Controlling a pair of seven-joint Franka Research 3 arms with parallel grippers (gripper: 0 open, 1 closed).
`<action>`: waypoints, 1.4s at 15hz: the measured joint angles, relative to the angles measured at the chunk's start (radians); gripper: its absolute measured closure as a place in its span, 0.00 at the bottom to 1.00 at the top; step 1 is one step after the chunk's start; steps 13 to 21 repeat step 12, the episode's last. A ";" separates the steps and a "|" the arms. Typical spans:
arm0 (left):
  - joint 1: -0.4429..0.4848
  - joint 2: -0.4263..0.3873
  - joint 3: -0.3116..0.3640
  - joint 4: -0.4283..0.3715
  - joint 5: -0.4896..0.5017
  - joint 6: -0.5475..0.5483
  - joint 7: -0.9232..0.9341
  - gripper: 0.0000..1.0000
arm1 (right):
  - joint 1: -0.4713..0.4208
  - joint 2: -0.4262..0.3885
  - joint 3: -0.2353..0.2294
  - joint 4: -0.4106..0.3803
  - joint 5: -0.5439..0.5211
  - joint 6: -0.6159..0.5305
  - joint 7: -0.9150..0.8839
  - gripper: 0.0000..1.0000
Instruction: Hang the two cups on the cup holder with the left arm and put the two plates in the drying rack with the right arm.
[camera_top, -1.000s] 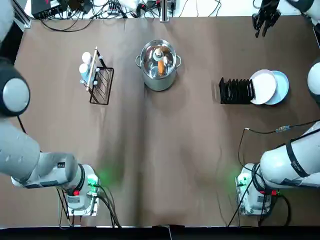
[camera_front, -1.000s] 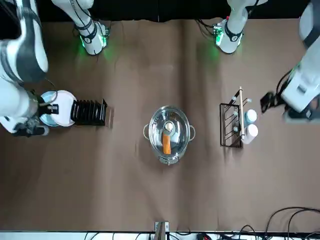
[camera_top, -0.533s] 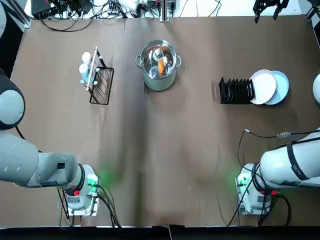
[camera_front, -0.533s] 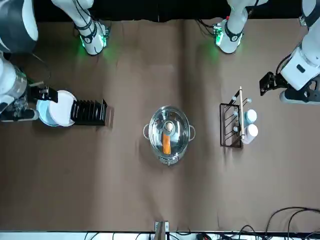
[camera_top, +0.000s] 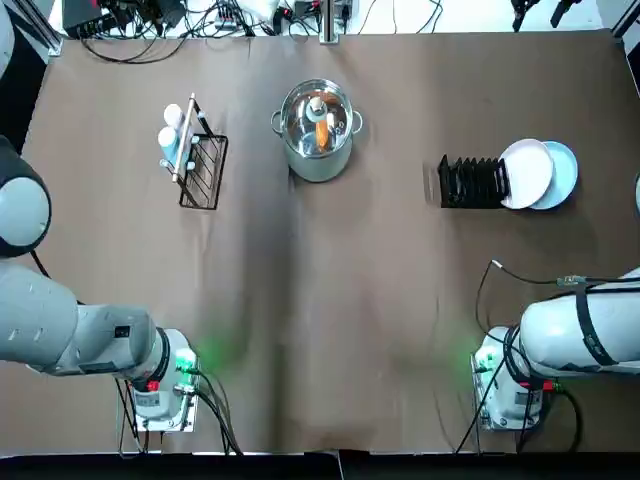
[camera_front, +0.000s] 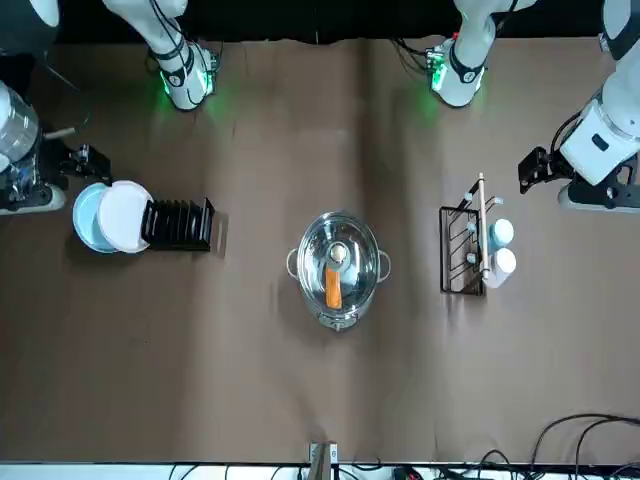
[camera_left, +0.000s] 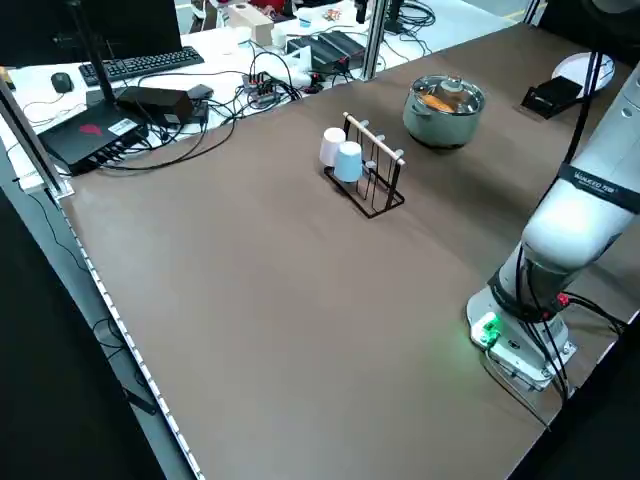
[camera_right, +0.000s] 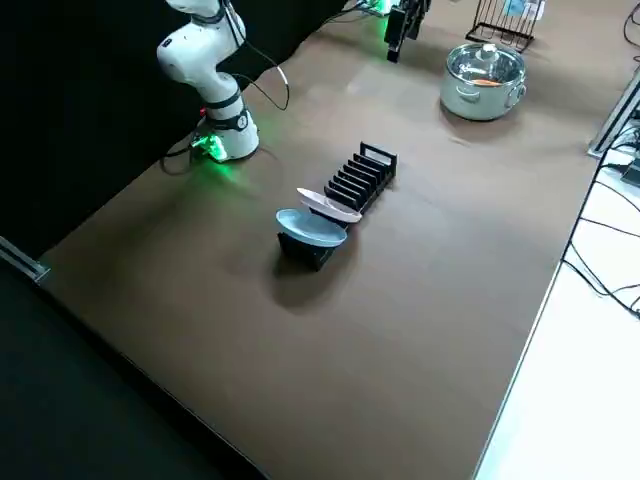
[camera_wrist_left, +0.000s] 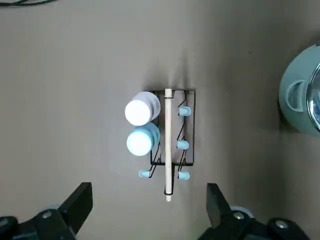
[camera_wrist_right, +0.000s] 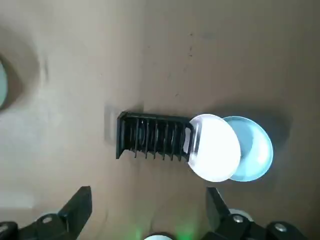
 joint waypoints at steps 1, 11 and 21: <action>0.000 0.000 0.001 0.000 0.000 0.000 0.000 0.00 | 0.007 -0.009 -0.007 -0.003 0.010 -0.003 -0.010 0.00; 0.001 0.000 0.004 0.000 0.000 0.000 0.000 0.00 | 0.172 -0.129 -0.175 -0.150 0.027 0.065 -0.028 0.00; 0.001 0.000 0.004 0.000 0.000 0.000 0.000 0.00 | 0.173 -0.130 -0.175 -0.159 0.027 0.065 -0.028 0.00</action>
